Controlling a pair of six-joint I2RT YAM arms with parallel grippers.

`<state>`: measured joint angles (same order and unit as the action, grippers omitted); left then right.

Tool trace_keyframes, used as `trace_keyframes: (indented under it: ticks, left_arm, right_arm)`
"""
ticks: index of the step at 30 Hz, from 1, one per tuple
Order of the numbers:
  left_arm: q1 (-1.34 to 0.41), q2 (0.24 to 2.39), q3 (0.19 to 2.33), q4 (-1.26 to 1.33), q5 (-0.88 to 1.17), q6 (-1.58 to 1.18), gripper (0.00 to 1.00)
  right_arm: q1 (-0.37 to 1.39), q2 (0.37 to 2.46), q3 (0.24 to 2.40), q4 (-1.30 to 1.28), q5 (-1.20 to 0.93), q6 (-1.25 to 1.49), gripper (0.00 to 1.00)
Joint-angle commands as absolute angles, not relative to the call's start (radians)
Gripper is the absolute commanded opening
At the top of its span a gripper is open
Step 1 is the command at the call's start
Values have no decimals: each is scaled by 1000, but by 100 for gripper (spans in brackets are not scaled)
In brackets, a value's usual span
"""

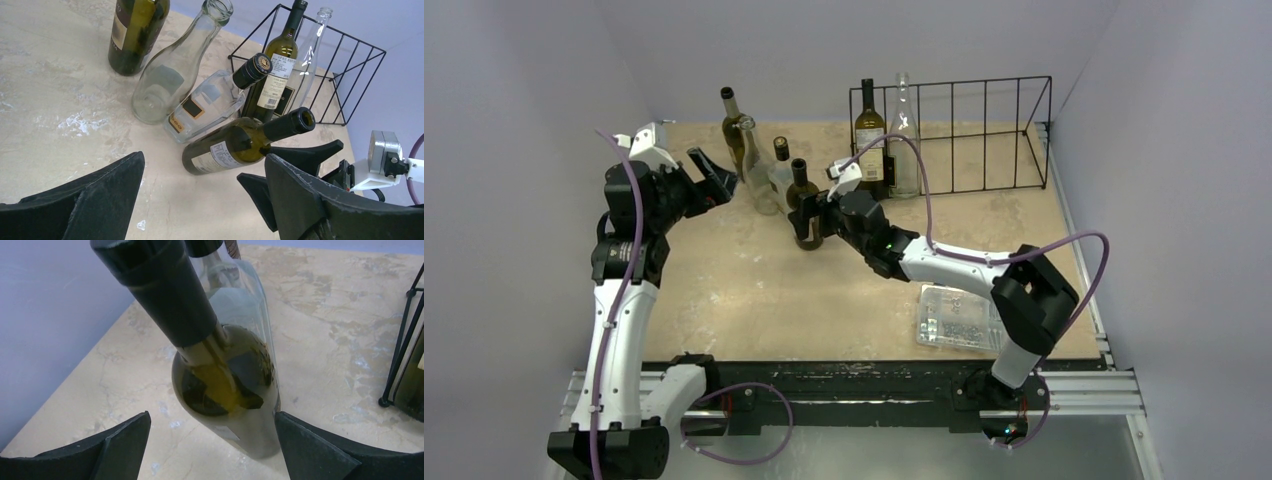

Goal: Put the wine bottle on the wine rack

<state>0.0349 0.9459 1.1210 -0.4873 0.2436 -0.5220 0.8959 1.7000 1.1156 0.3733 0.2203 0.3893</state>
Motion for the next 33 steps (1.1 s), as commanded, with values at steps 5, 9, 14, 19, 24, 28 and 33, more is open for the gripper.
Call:
trace_keyframes:
  ticks: [5, 9, 14, 19, 24, 28, 33]
  left_arm:
    - [48, 922, 1142, -449, 272, -526, 92]
    - [49, 933, 1150, -457, 285, -530, 93]
    - [49, 929, 1146, -452, 282, -534, 92]
    - [51, 925, 1143, -448, 286, -536, 91]
    - [51, 926, 1143, -447, 290, -537, 91]
    - [51, 935, 1147, -451, 290, -538, 91]
    - [52, 930, 1146, -453, 279, -534, 91]
  right_arm:
    - [898, 1766, 1221, 376, 301, 358, 98]
    - [897, 1790, 1232, 410, 291, 357, 98]
    - [897, 1837, 1275, 382, 282, 363, 96]
    - [897, 1877, 1307, 352, 299, 364, 94]
    - [897, 1899, 1335, 320, 322, 358, 94]
    - [897, 1914, 1352, 304, 332, 354, 95]
    - [898, 1921, 1349, 303, 336, 357, 95]
